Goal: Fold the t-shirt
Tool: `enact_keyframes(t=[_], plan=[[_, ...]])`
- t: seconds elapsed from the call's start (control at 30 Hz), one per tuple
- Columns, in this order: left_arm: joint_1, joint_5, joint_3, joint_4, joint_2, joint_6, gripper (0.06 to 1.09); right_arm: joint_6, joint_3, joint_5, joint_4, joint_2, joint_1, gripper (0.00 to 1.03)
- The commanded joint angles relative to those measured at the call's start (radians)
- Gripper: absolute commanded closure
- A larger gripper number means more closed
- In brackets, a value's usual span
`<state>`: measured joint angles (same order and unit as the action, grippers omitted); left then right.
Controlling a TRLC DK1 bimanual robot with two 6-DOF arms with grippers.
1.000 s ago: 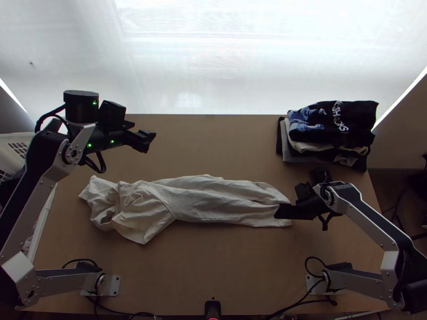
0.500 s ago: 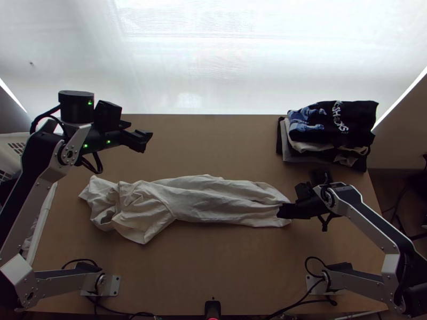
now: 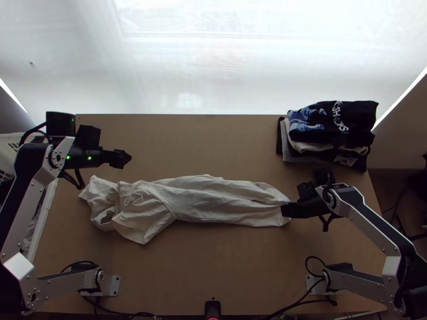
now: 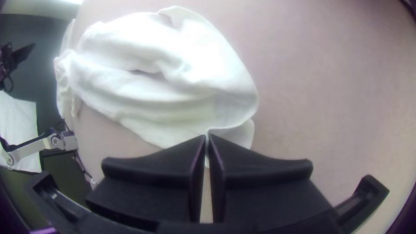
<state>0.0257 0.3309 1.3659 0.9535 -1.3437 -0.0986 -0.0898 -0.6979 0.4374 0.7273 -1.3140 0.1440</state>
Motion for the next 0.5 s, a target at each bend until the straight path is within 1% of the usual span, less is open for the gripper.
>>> enact_keyframes(t=[0.0, 0.1, 0.23, 0.47], plan=[[0.135, 0.054, -0.209, 0.041, 0.081, -0.131, 0.1, 0.002, 0.006, -0.005, -0.012, 0.002, -0.023, 1.0], [0.152, 0.045, -0.255, 0.106, 0.107, -0.208, 0.1, 0.004, 0.006, -0.009, -0.016, 0.002, -0.027, 1.0], [0.152, 0.036, -0.26, 0.211, 0.141, -0.274, 0.1, 0.005, 0.008, -0.023, -0.016, 0.002, -0.03, 1.0], [0.094, 0.048, -0.264, 0.257, 0.172, -0.288, 0.1, 0.001, 0.011, -0.029, -0.025, -0.004, -0.03, 1.0]])
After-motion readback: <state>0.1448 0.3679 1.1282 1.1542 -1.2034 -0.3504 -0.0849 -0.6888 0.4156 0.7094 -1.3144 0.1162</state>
